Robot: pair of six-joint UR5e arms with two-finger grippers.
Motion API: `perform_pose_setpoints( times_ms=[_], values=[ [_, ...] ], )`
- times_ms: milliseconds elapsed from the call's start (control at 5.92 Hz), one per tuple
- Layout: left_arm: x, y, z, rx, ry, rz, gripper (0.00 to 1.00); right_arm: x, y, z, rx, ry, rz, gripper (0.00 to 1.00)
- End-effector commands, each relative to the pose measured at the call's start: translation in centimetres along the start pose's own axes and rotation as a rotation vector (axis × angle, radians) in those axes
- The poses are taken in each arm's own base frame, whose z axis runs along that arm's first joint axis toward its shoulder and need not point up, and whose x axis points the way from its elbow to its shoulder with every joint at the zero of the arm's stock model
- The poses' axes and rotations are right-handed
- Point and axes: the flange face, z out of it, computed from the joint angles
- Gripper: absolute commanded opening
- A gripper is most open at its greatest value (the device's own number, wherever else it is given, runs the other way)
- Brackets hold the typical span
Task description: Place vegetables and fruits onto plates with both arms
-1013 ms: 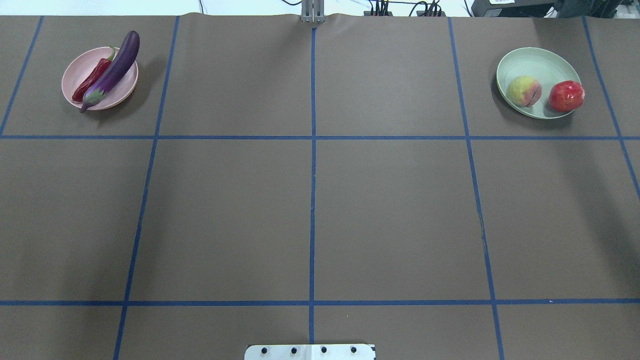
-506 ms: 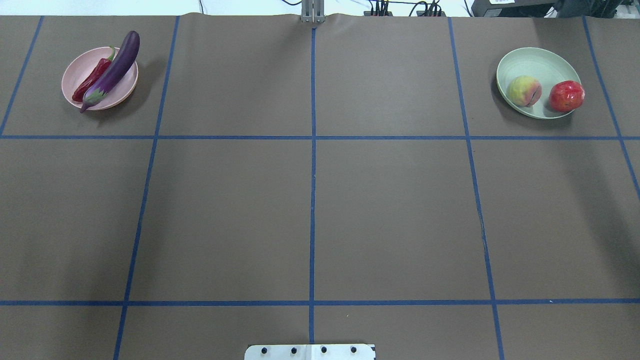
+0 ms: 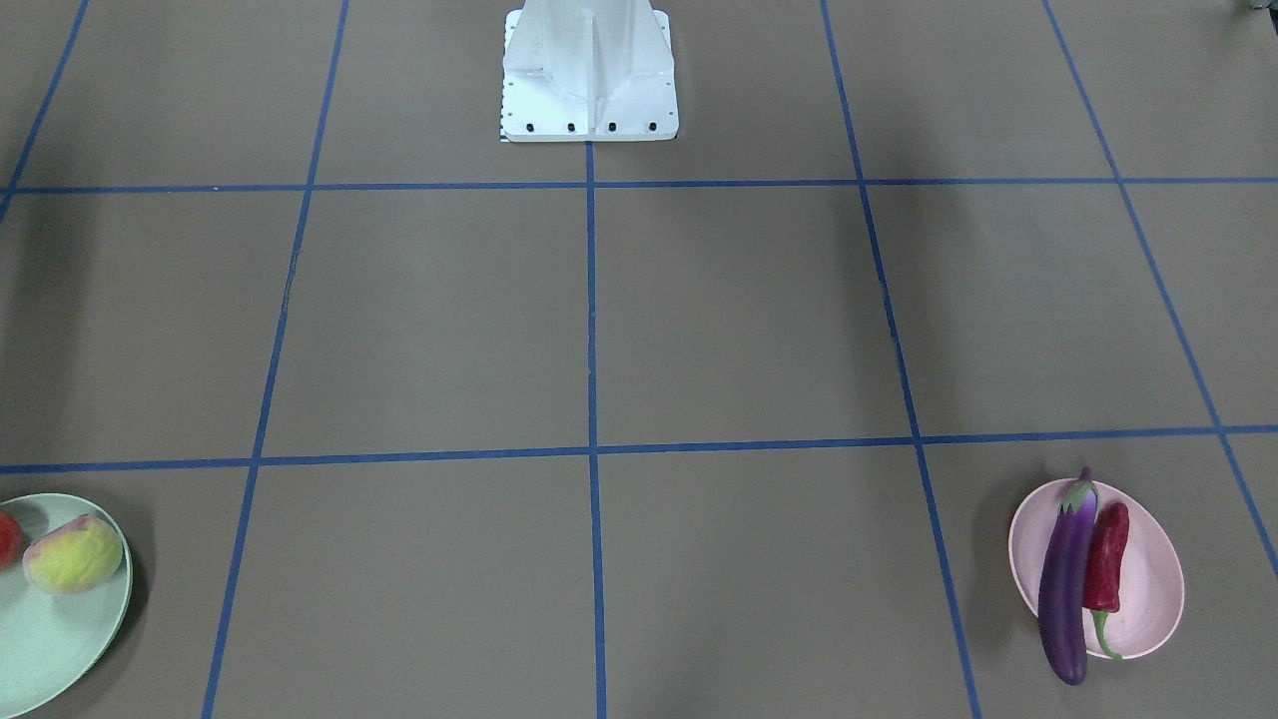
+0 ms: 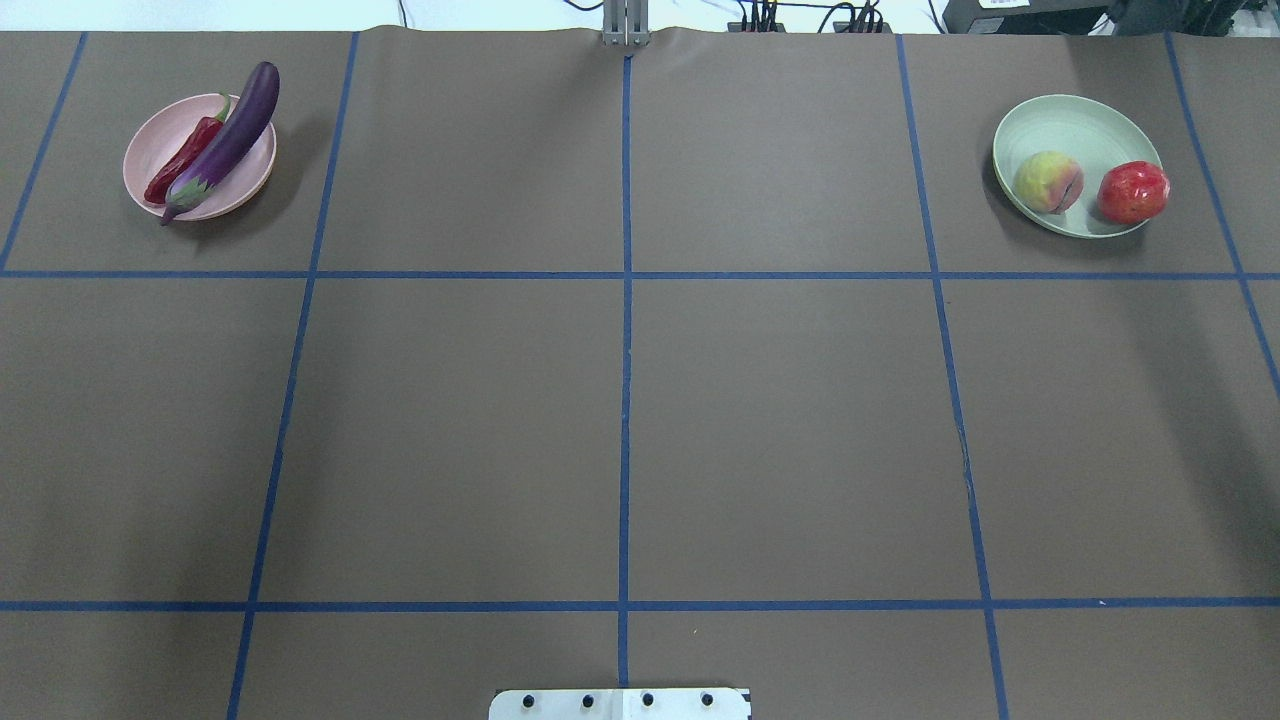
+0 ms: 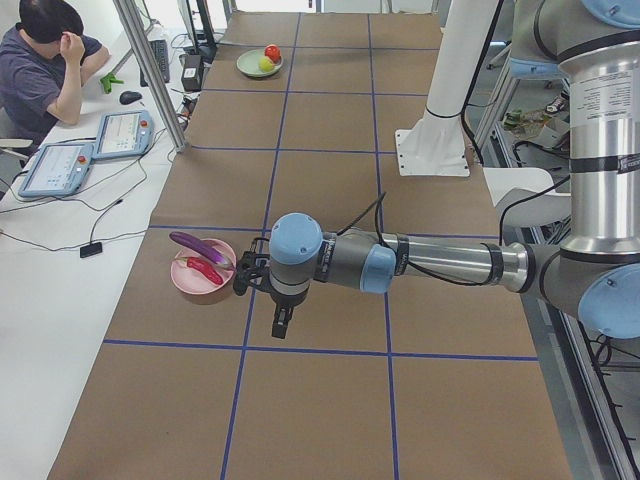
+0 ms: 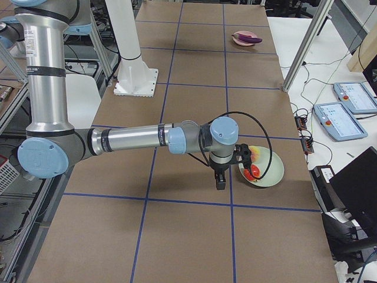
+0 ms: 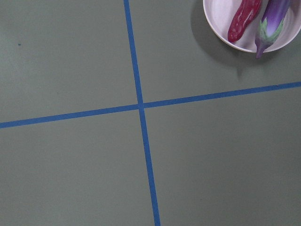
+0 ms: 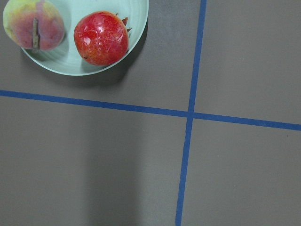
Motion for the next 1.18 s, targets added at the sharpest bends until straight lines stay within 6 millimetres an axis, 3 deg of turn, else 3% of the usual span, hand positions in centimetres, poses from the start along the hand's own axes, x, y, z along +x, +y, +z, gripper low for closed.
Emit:
perform_pose_setpoints(
  times_ms=[0, 1013],
  values=[
    [-0.23, -0.02, 0.21, -0.003, 0.0, -0.005, 1.0, -0.22, -0.2, -0.07, 0.001, 0.003, -0.004, 1.0],
    [-0.42, 0.11, 0.36, -0.007, -0.003, -0.009, 1.0, -0.45, -0.26, 0.02, 0.001, 0.002, 0.015, 1.0]
  ],
)
